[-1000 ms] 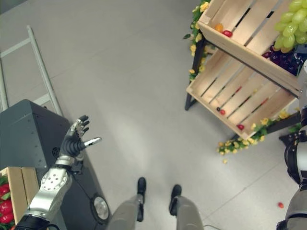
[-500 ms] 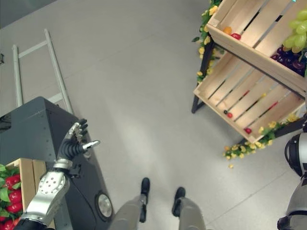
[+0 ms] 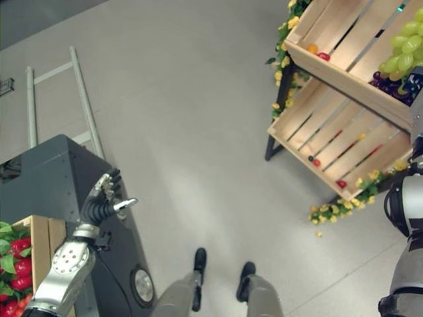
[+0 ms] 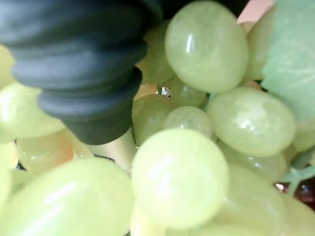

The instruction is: Pick up the fruits from the basket on one side to the basket on the other side

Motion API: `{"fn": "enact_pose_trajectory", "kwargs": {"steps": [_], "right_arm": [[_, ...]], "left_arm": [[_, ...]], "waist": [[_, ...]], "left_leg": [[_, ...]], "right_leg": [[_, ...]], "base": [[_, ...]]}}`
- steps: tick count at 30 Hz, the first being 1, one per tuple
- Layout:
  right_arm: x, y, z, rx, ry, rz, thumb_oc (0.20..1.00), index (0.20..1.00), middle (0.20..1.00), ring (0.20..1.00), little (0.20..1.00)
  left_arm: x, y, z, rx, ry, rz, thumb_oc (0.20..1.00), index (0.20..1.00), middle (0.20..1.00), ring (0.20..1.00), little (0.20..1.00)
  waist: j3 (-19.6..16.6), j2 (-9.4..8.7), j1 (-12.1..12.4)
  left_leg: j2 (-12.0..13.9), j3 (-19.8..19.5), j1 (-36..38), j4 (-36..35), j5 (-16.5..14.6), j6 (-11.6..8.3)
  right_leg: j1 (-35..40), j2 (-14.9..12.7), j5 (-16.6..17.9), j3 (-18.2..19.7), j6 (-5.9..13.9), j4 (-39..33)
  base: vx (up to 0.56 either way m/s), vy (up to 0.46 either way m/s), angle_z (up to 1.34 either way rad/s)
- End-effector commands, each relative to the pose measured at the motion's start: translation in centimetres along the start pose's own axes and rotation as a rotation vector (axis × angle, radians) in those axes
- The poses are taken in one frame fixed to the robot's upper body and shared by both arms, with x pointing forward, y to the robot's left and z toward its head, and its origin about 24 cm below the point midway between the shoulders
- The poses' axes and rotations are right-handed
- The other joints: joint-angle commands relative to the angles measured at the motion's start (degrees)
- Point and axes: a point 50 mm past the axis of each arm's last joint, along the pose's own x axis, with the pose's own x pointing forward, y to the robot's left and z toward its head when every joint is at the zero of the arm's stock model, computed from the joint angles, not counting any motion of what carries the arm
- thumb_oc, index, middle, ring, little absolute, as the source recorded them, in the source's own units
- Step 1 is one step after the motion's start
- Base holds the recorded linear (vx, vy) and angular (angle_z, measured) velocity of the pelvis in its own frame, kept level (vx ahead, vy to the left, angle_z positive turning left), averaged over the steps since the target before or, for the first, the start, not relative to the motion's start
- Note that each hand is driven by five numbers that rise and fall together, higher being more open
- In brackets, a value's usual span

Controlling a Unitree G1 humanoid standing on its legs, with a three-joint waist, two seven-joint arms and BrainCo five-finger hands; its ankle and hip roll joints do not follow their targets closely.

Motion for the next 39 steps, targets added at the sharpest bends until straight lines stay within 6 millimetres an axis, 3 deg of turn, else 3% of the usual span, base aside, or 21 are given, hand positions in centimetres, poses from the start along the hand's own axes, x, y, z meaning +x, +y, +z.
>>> {"fn": "enact_pose_trajectory", "kwargs": {"steps": [1, 6, 7, 8, 19, 32, 36, 39], "right_arm": [[0.5, -0.1, 6.3, 0.111, -0.173, -0.004, 0.2, 0.2, 0.2, 0.2, 0.2], [0.5, 0.3, 6.3, 0.109, -0.159, -0.002, 0.2, 0.2, 0.2, 0.2, 0.2], [0.5, 0.3, 6.2, 0.114, -0.154, -0.003, 0.429, 0.429, 0.429, 0.429, 0.429], [0.5, 0.3, 6.1, 0.118, -0.149, -0.004, 1.0, 1.0, 1.0, 1.0, 1.0], [0.4, 1.2, 3.8, 0.189, -0.024, 0.007, 1.0, 1.0, 1.0, 1.0, 1.0], [-0.6, 4.2, 1.7, 0.261, 0.049, 0.08, 1.0, 1.0, 1.0, 1.0, 1.0], [-0.9, 4.8, 2.0, 0.377, 0.058, 0.073, 1.0, 1.0, 1.0, 1.0, 1.0], [-1.5, 6.4, 3.9, 0.487, -0.002, 0.109, 1.0, 1.0, 1.0, 1.0, 1.0]], "left_arm": [[0.9, 0.5, 2.5, -0.007, -0.113, 0.003, 1.0, 1.0, 1.0, 1.0, 1.0], [0.8, 0.6, 2.3, -0.008, -0.101, 0.005, 1.0, 1.0, 1.0, 1.0, 1.0], [0.8, 0.5, 2.3, -0.007, -0.102, 0.003, 1.0, 1.0, 1.0, 1.0, 1.0], [0.8, 0.6, 2.3, -0.005, -0.099, 0.005, 1.0, 1.0, 1.0, 1.0, 1.0], [0.5, 0.8, 1.6, 0.0, -0.052, 0.0, 1.0, 1.0, 1.0, 1.0, 1.0], [0.3, 0.6, 0.8, -0.009, -0.008, -0.008, 1.0, 1.0, 1.0, 1.0, 1.0], [0.3, 0.5, 0.7, -0.01, 0.0, -0.006, 1.0, 1.0, 1.0, 1.0, 1.0], [0.2, 0.5, 0.4, -0.011, 0.014, 0.007, 1.0, 1.0, 1.0, 1.0, 1.0]], "waist": [[0.45, -4.51, -1.31], [0.17, -4.68, -1.33], [0.18, -4.62, -1.29], [0.14, -4.59, -1.26], [0.04, -4.68, -1.17], [-0.34, -4.67, -1.26], [-0.55, -4.64, -1.32], [-0.65, -4.64, -1.65]], "left_leg": [[-1.14, 0.44, 7.47, -3.41, -4.03, -0.8], [-1.12, 0.31, 7.66, -3.56, -3.94, -0.87], [-1.18, 0.2, 7.68, -3.6, -3.92, -0.86], [-1.21, 0.08, 7.7, -3.68, -3.86, -0.88], [-1.54, -0.27, 7.49, -3.84, -3.56, -1.02], [-1.87, -0.46, 7.81, -3.97, -3.81, -0.79], [-1.9, -0.42, 7.95, -4.03, -3.94, -0.74], [-1.94, -0.24, 8.05, -4.07, -3.98, -0.77]], "right_leg": [[9.6, 2.24, 3.79, 0.65, 5.91, -15.68], [9.9, 2.24, 3.86, 0.49, 5.88, -15.86], [9.93, 2.22, 3.84, 0.46, 5.87, -15.89], [9.94, 2.22, 3.81, 0.46, 5.85, -15.91], [10.6, 2.27, 3.99, -0.01, 5.61, -16.87], [11.31, 2.27, 4.09, -0.01, 5.51, -17.22], [11.42, 2.26, 4.09, -0.03, 5.52, -17.2], [11.49, 2.3, 4.08, 0.18, 5.52, -17.15]], "base": [[0.01, -0.003, 0.08], [0.0, 0.0, 0.03], [0.0, 0.0, 0.0], [0.0, 0.0, 0.0], [0.0, 0.001, 0.01], [0.0, 0.004, 0.02], [0.0, 0.0, 0.0], [0.0, 0.005, -0.02]]}}
